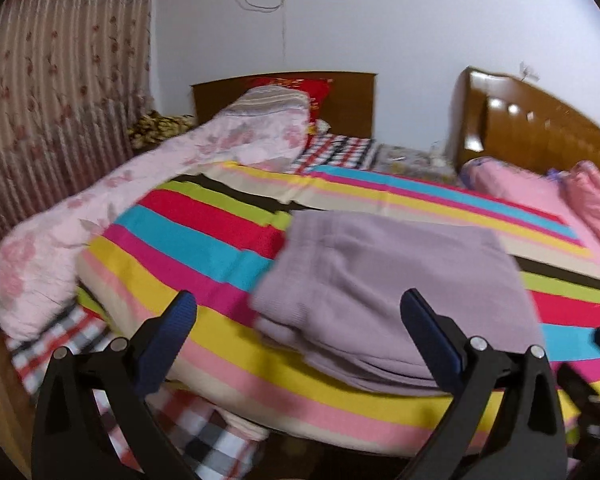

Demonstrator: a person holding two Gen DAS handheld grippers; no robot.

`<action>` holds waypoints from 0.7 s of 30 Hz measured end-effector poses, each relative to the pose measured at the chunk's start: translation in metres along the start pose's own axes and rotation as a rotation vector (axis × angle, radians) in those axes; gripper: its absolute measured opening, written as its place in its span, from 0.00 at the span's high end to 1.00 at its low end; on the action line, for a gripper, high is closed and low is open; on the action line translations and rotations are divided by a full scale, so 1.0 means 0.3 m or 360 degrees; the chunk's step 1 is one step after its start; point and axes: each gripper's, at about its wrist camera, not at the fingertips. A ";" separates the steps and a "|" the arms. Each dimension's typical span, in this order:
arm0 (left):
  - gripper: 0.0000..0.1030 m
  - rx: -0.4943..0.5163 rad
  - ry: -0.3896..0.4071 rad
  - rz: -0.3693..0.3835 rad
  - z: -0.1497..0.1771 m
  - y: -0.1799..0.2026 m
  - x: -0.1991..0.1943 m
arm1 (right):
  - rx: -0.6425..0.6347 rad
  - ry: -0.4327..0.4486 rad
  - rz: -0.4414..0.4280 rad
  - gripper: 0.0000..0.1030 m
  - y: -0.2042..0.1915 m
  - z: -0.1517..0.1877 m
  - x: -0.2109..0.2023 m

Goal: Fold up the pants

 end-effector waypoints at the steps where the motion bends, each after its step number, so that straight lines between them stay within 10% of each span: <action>1: 0.01 -0.0013 0.0001 0.0025 0.014 0.020 -0.011 | 0.0017 -0.0006 0.0011 0.04 0.003 0.007 0.002; 21: 0.01 0.0164 0.0119 0.0077 0.107 0.147 -0.088 | 0.0066 0.0016 0.0124 0.04 0.043 0.035 0.006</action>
Point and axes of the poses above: each gripper's, at about its wrist camera, not at the fingertips, and x roughly the way its jaws point, y to its right, z to its underside, and after that the axes turned 4 degrees about y, right-handed
